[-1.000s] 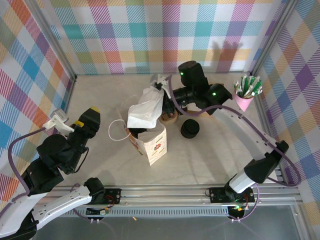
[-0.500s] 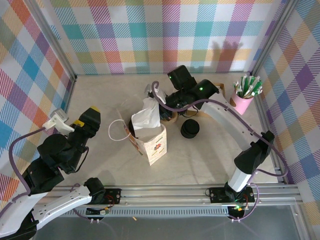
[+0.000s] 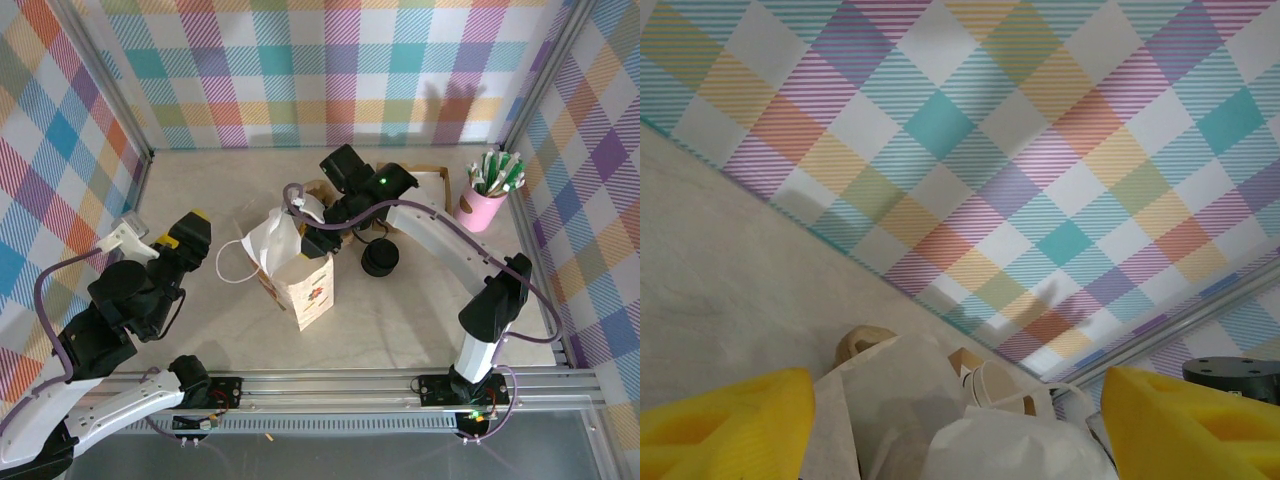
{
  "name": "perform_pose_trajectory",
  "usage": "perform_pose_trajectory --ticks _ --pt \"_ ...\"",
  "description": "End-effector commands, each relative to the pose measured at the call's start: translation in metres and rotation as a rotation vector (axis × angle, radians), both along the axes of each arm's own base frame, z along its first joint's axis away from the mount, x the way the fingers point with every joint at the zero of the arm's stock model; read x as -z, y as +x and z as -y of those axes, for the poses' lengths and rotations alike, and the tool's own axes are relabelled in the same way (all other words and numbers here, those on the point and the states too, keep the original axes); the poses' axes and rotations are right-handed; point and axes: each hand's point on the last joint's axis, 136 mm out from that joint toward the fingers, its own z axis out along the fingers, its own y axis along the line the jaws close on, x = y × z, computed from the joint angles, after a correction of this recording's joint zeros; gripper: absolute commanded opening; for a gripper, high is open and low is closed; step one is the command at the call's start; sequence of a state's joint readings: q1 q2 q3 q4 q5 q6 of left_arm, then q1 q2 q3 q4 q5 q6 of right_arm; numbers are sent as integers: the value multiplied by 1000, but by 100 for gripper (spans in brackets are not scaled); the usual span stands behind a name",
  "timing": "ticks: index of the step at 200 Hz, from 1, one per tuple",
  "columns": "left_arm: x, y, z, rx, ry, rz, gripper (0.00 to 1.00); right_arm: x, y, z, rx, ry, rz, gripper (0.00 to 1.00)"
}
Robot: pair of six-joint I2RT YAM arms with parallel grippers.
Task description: Pack the takeout coffee
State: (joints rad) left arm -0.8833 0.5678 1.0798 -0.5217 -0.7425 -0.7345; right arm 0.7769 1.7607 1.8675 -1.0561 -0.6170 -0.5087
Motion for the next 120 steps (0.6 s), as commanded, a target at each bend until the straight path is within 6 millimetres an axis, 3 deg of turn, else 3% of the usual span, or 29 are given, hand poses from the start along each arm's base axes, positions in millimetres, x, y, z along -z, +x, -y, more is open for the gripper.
perform_pose_trajectory --ticks 1,12,54,87,105,120 --pt "-13 -2 0 9 -37 24 75 -11 -8 -1 -29 45 21 5" --pt "-11 -2 0 10 -46 20 75 -16 -8 -5 -31 70 28 0" --pt "-8 -1 4 21 -65 14 74 -32 -2 -17 -16 191 70 0" --pt "-6 2 8 24 -63 12 74 -16 -3 -15 -12 195 91 0" --pt "-4 2 10 31 -69 9 74 -5 -8 -6 -19 148 85 7" --pt "-3 2 11 39 -68 3 74 -3 -11 0 -14 118 85 21"
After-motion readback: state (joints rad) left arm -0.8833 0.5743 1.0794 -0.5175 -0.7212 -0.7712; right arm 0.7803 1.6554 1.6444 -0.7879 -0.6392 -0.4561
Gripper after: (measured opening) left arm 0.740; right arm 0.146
